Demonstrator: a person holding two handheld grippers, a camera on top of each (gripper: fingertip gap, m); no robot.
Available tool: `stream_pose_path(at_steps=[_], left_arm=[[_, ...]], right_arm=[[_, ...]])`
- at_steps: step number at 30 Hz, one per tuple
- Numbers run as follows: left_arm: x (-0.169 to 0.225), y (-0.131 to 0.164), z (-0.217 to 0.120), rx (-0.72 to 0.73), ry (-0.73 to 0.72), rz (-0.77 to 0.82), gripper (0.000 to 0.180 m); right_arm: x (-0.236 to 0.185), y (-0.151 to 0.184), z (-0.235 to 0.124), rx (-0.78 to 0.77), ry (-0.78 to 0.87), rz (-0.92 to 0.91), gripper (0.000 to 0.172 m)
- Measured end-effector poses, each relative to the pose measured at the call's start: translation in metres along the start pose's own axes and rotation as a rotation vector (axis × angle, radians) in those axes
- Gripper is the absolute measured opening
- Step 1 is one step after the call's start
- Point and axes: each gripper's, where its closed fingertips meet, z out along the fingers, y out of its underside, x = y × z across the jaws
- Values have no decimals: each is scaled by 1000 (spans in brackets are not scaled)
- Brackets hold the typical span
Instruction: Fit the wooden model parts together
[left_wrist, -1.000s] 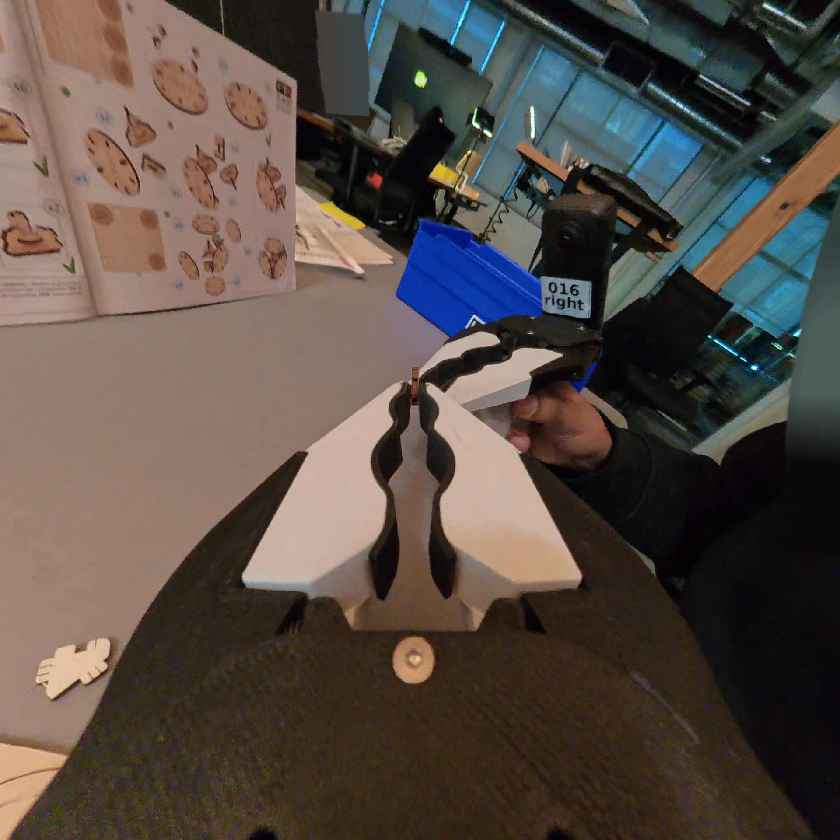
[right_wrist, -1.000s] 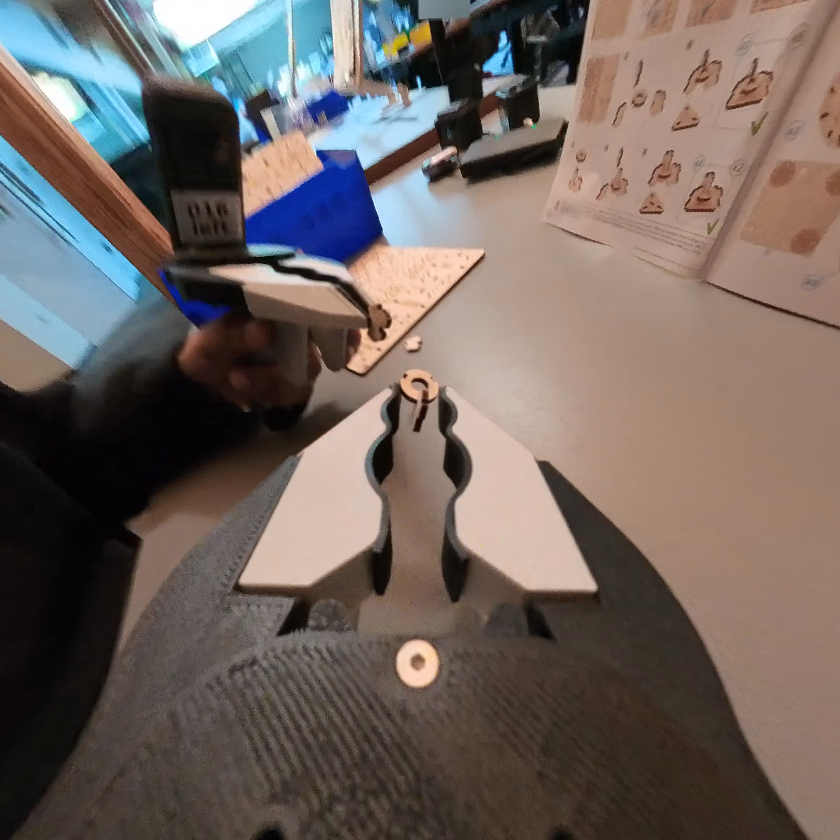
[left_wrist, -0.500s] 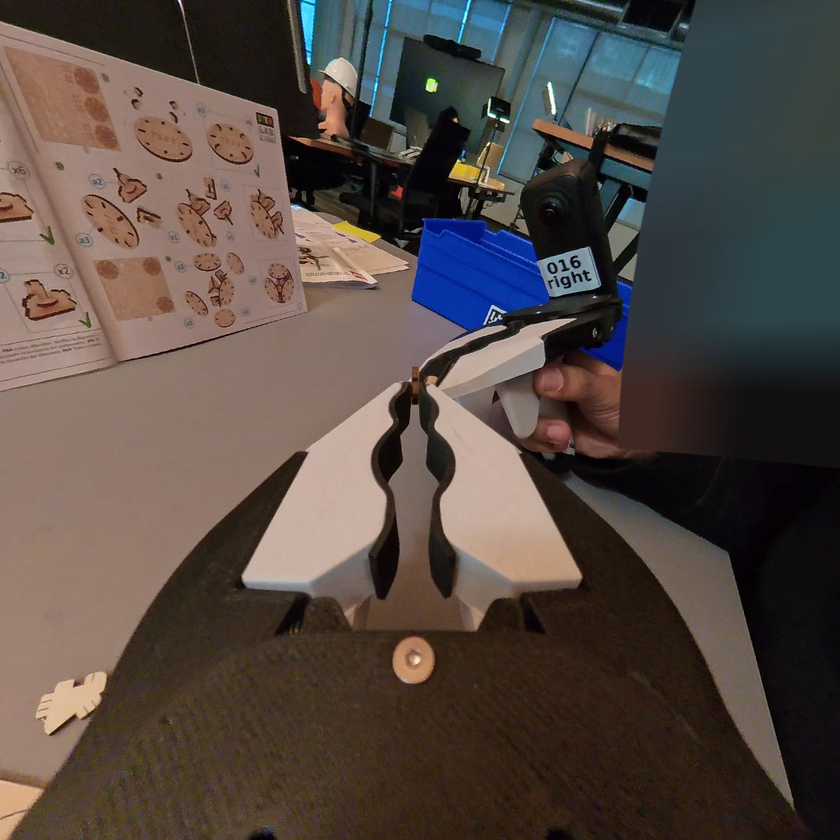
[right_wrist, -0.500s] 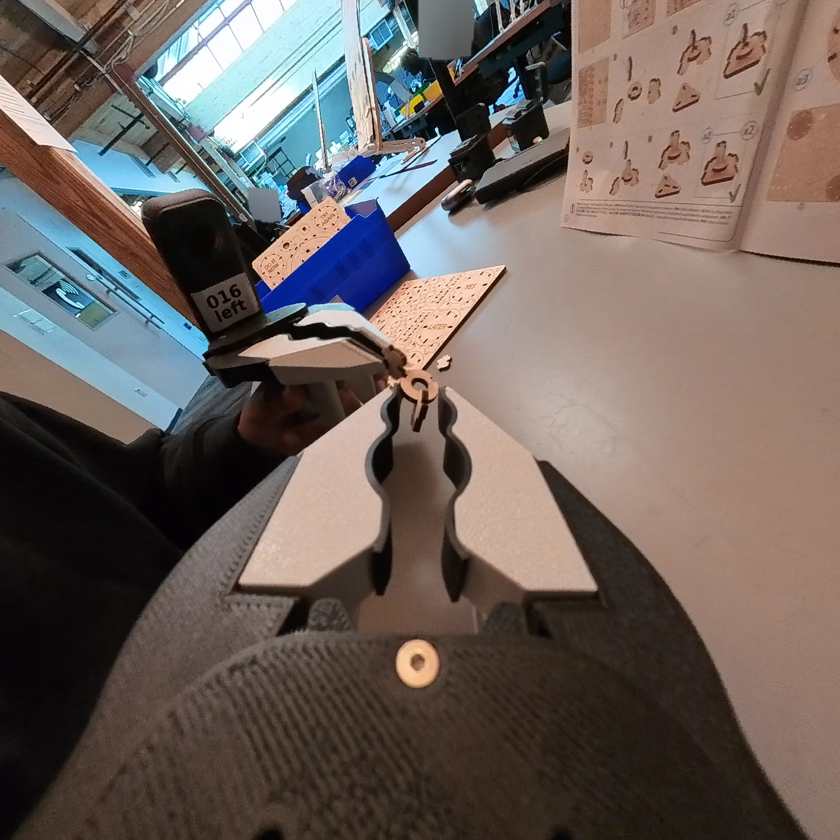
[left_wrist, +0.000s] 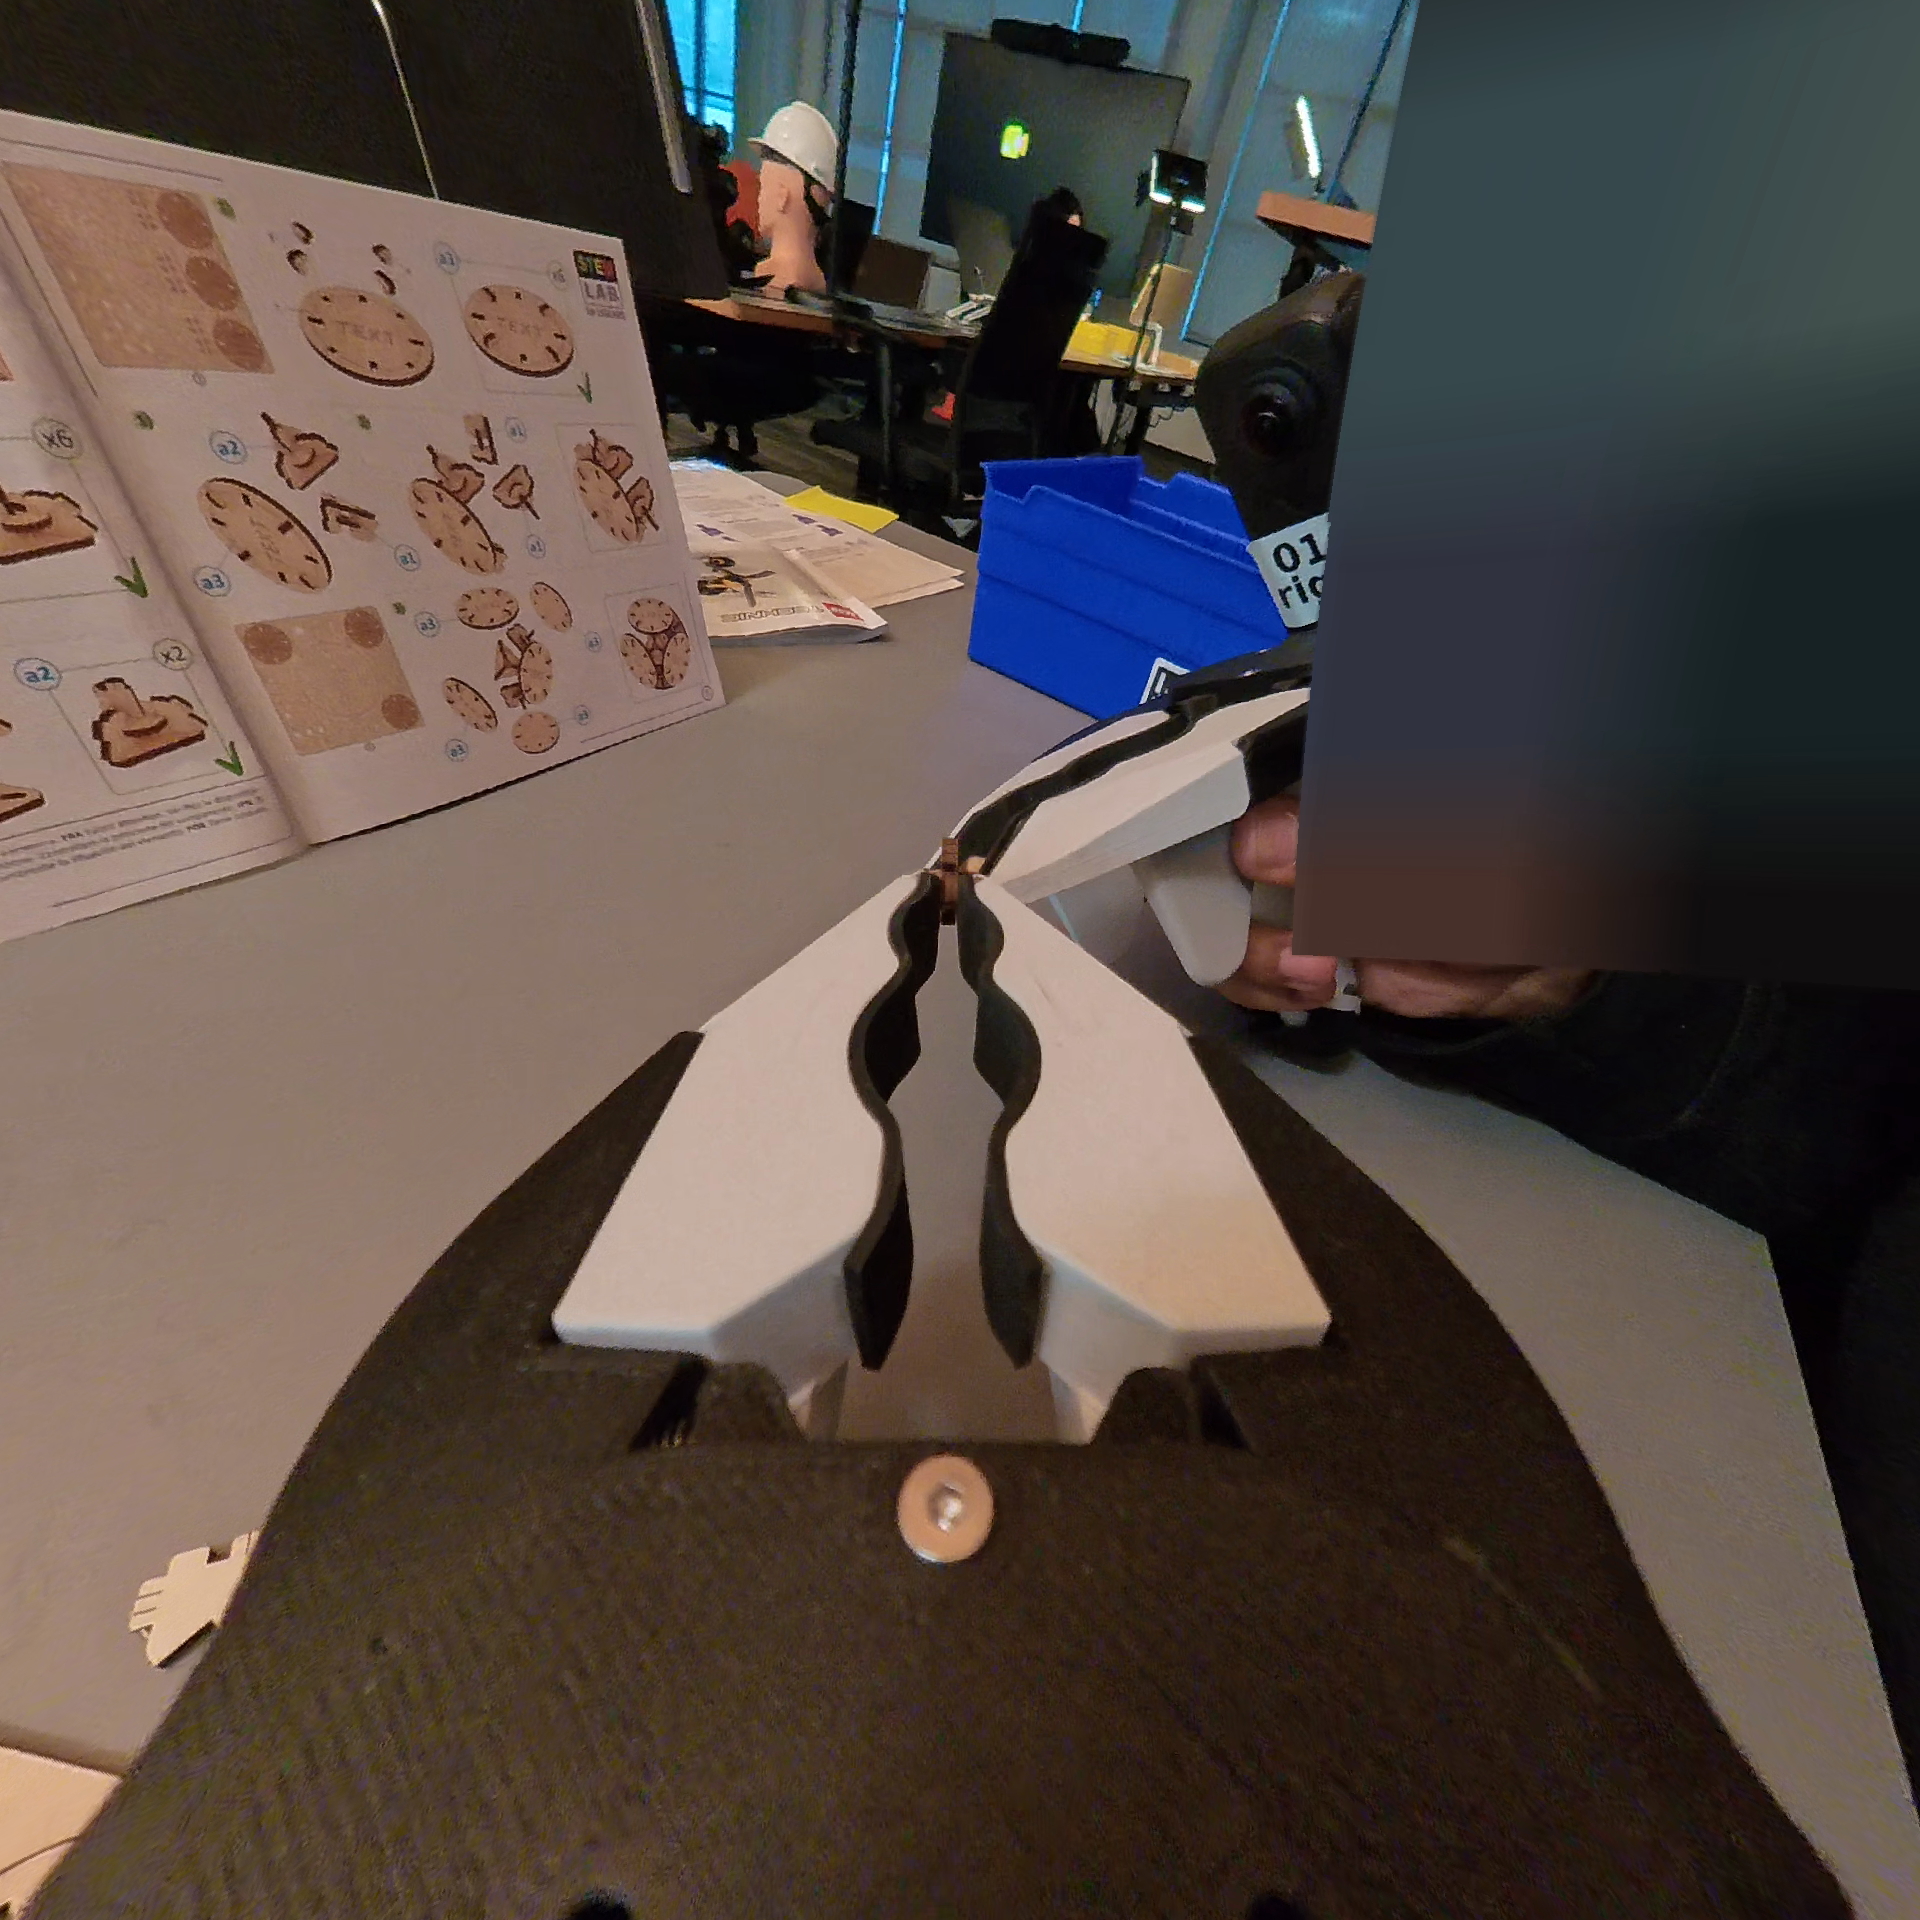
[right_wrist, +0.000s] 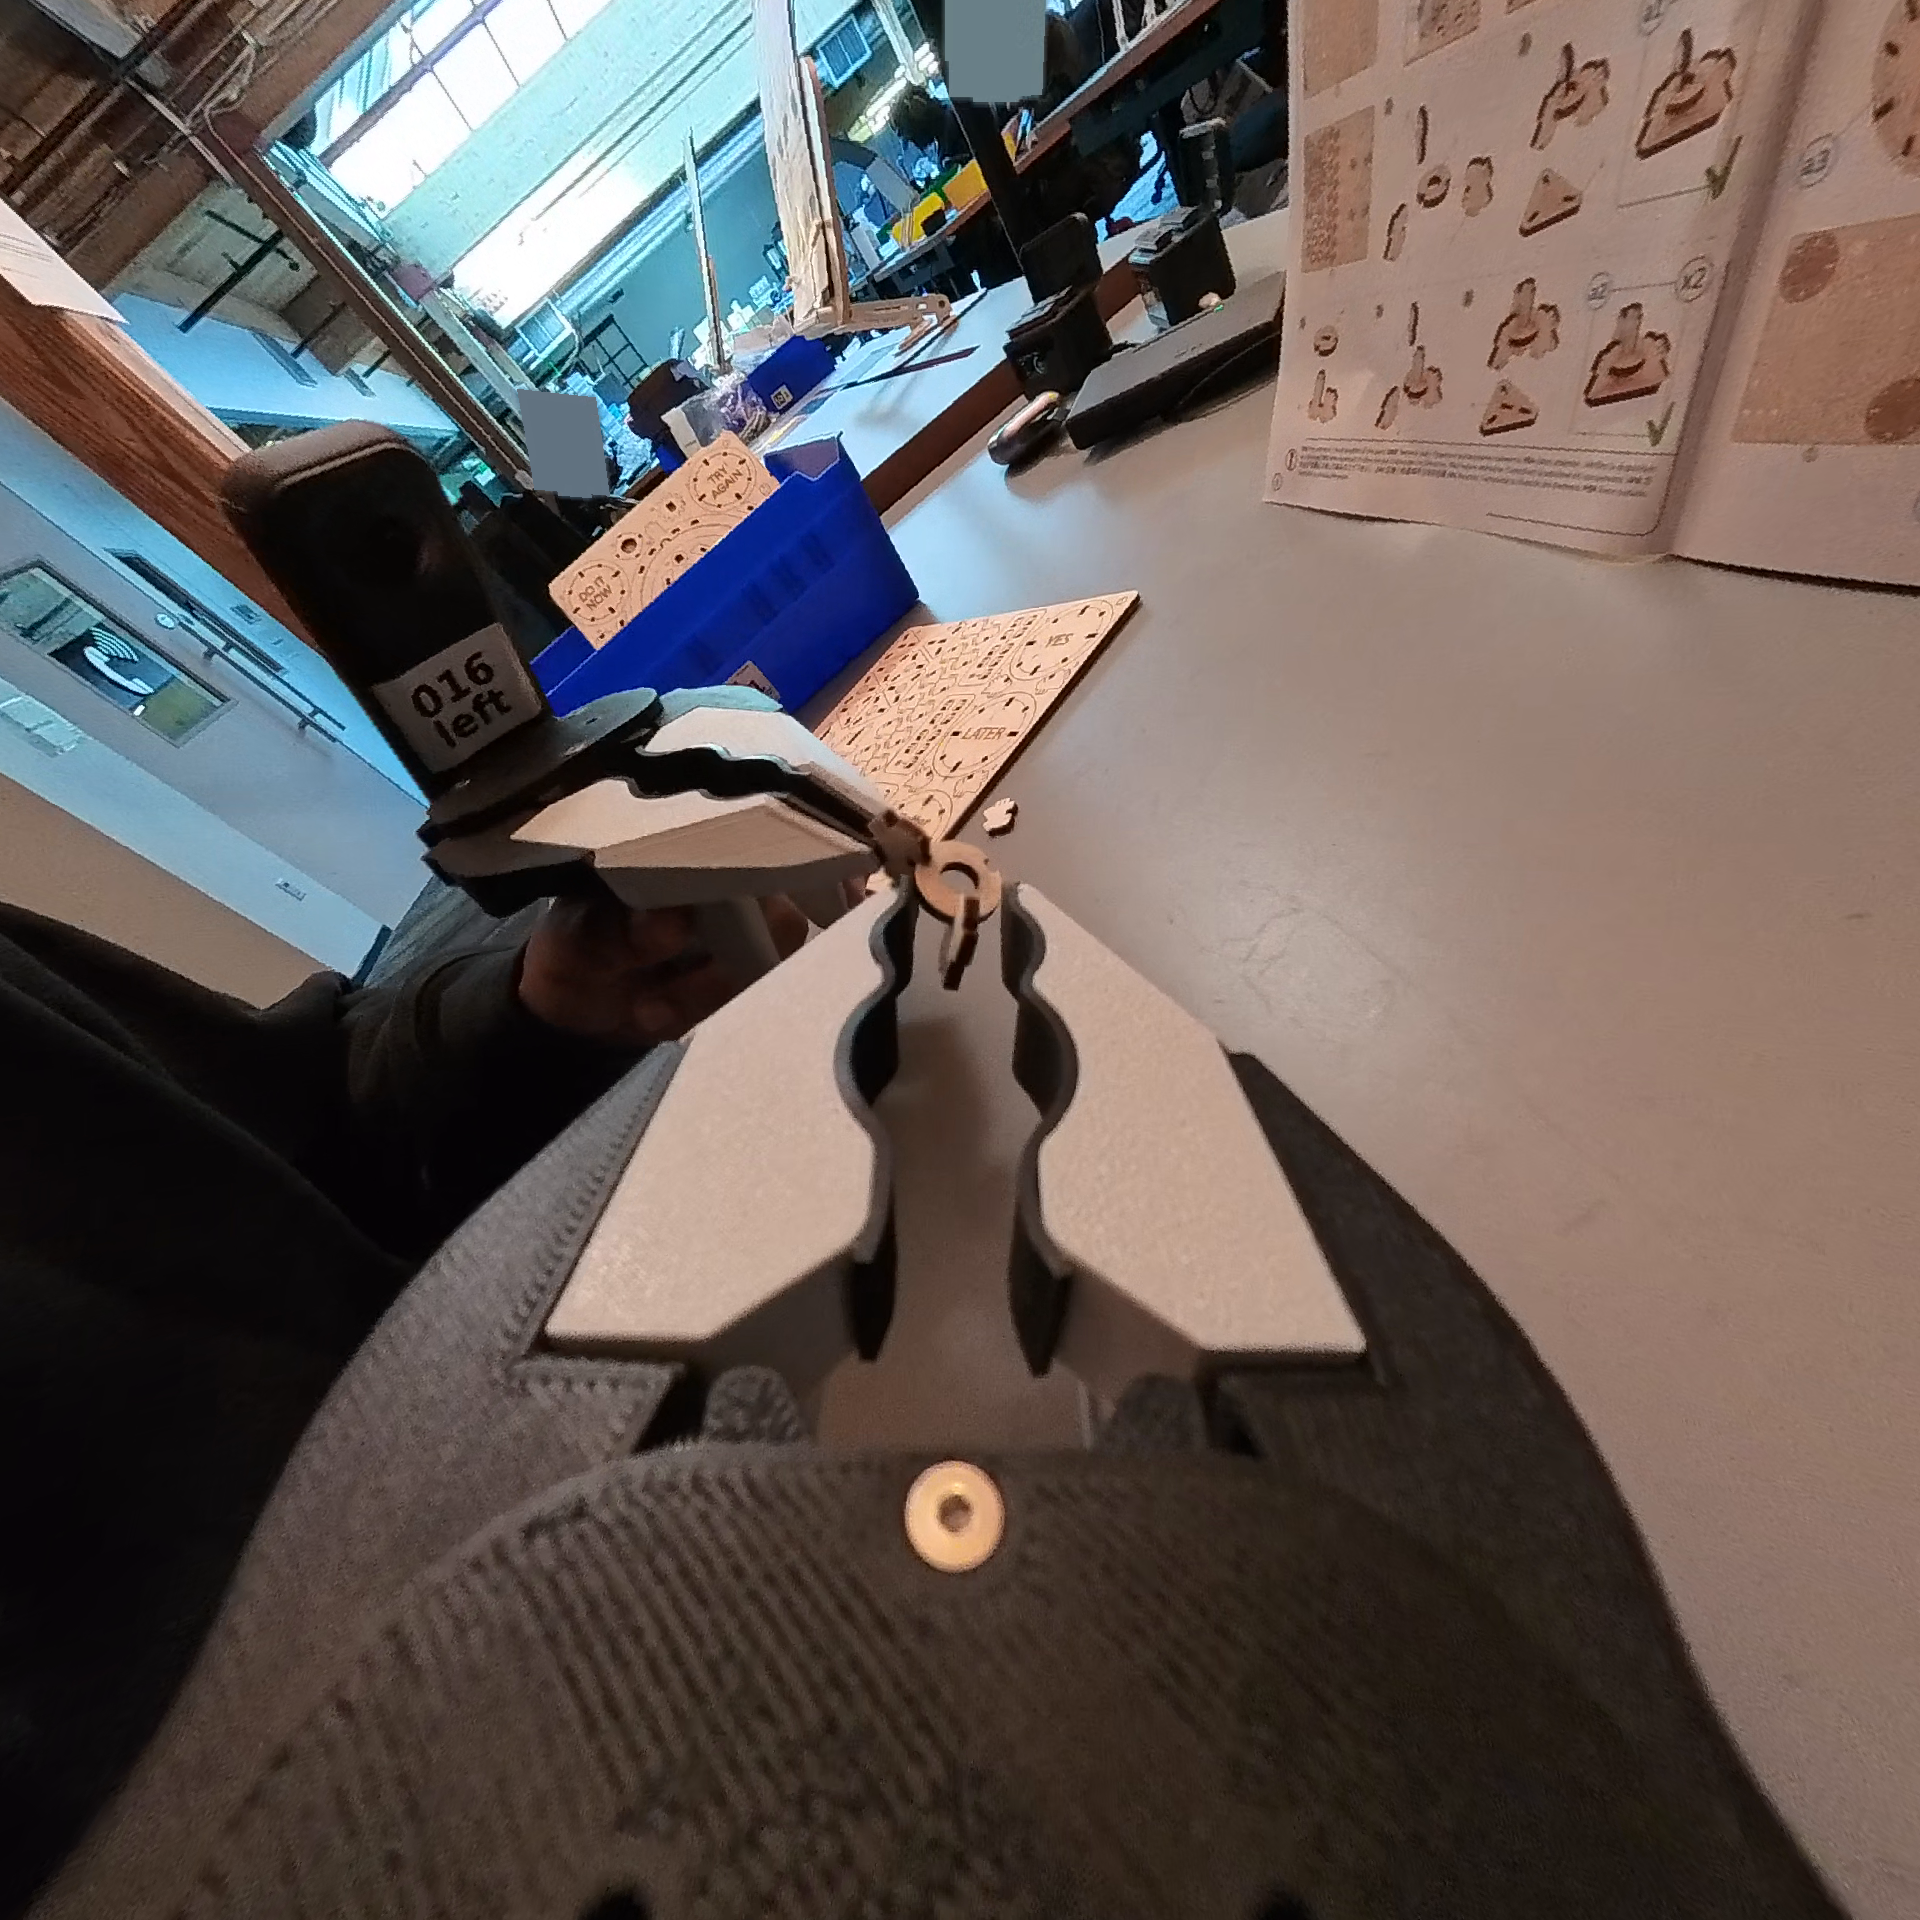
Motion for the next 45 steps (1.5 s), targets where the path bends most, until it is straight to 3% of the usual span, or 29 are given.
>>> stream_pose_path(at_steps=[11, 20, 33, 45], left_arm=[[1, 5, 2, -33, -9, 24, 1], [2, 18, 4, -130, -24, 131, 1], [10, 25, 4, -179, 24, 105, 1], [12, 36, 7, -247, -15, 201, 1]], right_arm=[[2, 3, -1, -35, 49, -72, 14], [8, 15, -3, -157, 144, -241, 14], [5, 24, -9, -227, 72, -184, 13], [9, 33, -10, -304, 115, -237, 13]])
